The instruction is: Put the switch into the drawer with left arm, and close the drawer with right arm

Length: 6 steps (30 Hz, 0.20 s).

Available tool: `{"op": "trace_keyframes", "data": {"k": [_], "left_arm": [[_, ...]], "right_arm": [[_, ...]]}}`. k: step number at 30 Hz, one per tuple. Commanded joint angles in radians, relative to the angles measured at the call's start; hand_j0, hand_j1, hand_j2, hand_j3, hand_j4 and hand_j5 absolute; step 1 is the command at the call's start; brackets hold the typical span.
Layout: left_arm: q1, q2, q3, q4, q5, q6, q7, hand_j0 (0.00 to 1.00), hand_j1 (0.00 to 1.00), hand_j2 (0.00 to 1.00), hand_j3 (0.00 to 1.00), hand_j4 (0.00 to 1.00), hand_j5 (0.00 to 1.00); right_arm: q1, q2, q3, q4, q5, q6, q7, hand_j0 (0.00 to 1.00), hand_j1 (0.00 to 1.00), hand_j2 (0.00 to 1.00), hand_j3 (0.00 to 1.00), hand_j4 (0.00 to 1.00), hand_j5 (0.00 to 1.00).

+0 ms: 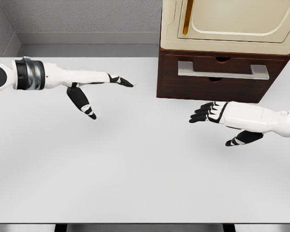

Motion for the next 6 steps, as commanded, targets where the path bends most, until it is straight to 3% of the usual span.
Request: {"op": "trace_keyframes", "data": {"k": [1, 6], "left_arm": [[0.0, -0.001, 0.001, 0.012, -0.058, -0.013, 0.0, 1.0, 1.0, 1.0, 1.0, 1.0, 1.0], [0.0, -0.001, 0.001, 0.017, -0.062, -0.016, 0.0, 1.0, 1.0, 1.0, 1.0, 1.0, 1.0]], "right_arm": [[0.002, -0.002, 0.0, 0.001, -0.006, 0.003, 0.0, 1.0, 1.0, 1.0, 1.0, 1.0, 1.0], [0.008, -0.001, 0.0, 0.004, -0.006, 0.003, 0.0, 1.0, 1.0, 1.0, 1.0, 1.0, 1.0]]}}
